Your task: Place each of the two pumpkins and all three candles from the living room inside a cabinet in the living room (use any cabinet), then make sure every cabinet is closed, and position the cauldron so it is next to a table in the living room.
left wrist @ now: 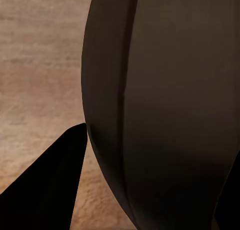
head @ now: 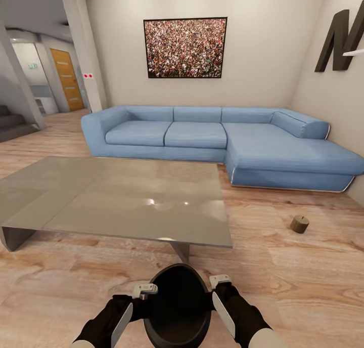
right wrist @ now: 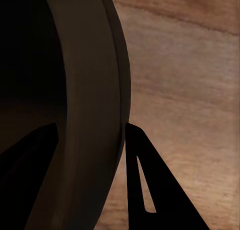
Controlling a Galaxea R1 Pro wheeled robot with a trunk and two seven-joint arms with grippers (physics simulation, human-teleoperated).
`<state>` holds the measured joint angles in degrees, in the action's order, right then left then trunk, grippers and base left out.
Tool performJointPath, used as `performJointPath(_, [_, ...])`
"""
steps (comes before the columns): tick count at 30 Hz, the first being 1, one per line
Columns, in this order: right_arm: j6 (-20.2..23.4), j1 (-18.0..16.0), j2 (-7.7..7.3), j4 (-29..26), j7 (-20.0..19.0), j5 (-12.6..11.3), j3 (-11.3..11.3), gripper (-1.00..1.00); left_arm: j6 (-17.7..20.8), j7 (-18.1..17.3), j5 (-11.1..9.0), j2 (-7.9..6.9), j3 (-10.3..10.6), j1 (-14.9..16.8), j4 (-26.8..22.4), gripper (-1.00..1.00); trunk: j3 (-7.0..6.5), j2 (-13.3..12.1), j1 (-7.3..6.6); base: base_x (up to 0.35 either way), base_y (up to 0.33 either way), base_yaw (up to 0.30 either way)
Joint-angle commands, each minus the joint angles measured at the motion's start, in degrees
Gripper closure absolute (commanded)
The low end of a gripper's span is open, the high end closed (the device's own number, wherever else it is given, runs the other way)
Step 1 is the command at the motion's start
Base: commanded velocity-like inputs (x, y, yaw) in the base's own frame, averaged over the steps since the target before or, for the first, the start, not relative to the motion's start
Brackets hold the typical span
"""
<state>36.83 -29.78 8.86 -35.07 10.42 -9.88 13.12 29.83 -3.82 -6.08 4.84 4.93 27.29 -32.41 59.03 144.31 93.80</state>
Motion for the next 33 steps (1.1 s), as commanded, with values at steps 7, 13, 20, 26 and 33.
performJointPath(7, [0.26,-0.01,0.01,-0.08,0.57,-0.05,0.68,1.00,0.32,0.22,-1.37,0.46,0.51,0.04,-0.02,1.00,0.00,0.03,-0.01,0.062,0.025,-0.021])
performJointPath(13, [0.26,-0.01,0.01,-0.08,0.57,-0.05,0.65,1.00,0.32,0.22,-1.35,0.49,0.51,0.04,-0.02,1.00,-0.23,0.03,-0.01,0.044,0.022,-0.115])
performJointPath(20, [0.26,-0.01,0.01,-0.08,0.57,-0.05,0.68,1.00,0.32,0.22,-1.34,0.47,0.51,0.04,-0.02,1.00,-0.40,0.03,-0.01,0.005,0.002,-0.072])
performJointPath(26, [0.26,-0.01,0.01,-0.08,0.57,-0.05,0.68,1.00,0.32,0.22,-1.37,0.50,0.51,0.04,-0.02,1.00,-0.59,0.03,-0.01,0.100,0.049,-0.095])
performJointPath(33, [0.26,-0.01,0.01,-0.08,0.57,-0.05,0.68,1.00,0.32,0.22,-1.36,0.48,0.51,0.04,-0.02,1.00,-0.61,0.03,-0.01,0.037,0.010,-0.009])
